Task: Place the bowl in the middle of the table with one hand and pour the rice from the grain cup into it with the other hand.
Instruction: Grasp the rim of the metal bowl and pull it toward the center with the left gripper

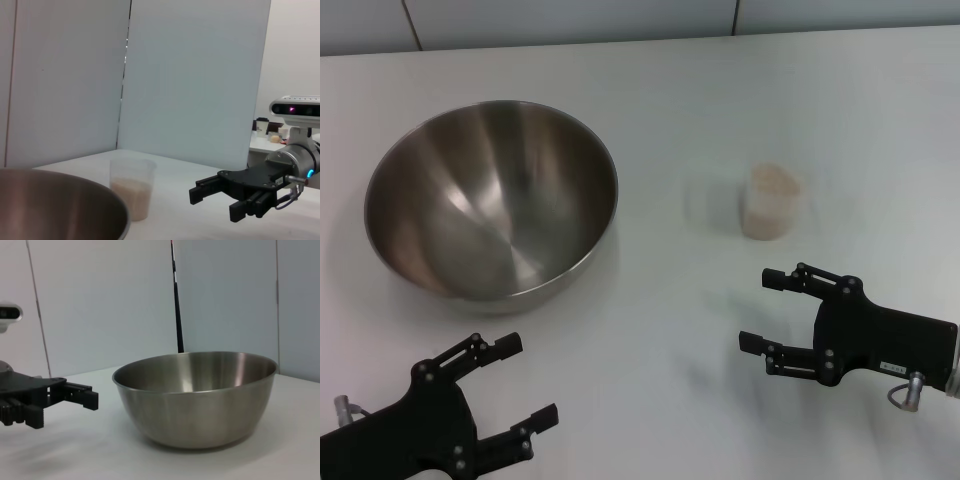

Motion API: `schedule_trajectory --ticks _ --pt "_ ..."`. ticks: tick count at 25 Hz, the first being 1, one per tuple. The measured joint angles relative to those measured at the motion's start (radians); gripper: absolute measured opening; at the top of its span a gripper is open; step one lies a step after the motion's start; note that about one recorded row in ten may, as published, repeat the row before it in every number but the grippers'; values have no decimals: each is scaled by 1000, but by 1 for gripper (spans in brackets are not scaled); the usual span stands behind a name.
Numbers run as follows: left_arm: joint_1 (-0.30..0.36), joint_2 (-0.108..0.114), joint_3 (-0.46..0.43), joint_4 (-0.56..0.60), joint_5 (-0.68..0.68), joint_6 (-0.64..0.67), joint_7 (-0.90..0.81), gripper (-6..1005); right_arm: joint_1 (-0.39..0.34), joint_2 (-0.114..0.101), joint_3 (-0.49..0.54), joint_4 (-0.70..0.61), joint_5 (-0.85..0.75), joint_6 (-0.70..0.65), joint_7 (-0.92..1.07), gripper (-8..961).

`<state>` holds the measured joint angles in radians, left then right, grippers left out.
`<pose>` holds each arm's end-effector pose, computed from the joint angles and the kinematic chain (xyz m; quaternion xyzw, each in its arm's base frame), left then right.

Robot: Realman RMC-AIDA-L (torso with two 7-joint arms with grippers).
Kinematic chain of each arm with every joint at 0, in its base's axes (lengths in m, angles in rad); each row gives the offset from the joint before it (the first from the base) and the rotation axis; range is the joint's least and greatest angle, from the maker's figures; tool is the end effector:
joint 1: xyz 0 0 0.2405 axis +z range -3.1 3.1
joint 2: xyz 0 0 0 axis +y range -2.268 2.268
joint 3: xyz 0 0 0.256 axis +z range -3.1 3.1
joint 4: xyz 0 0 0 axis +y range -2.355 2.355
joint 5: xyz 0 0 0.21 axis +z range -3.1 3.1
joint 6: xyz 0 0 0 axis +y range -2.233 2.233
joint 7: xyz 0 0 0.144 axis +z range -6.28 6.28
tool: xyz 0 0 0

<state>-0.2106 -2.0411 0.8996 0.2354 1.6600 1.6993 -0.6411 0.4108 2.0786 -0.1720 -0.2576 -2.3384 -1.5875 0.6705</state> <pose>-0.3239 0.1856 -0.0426 -0.9132 -0.1393 -0.3413 0.1739 0.3214 0.2432 -0.0472 -0.9299 0.1380 0.2768 0.1991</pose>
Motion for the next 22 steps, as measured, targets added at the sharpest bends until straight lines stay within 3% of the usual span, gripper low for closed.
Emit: schedule_trajectory --ticks 22 --pt "3 -2 -1 36 0 -4 -69 820 -9 -2 -9 -8 1 1 -1 816"
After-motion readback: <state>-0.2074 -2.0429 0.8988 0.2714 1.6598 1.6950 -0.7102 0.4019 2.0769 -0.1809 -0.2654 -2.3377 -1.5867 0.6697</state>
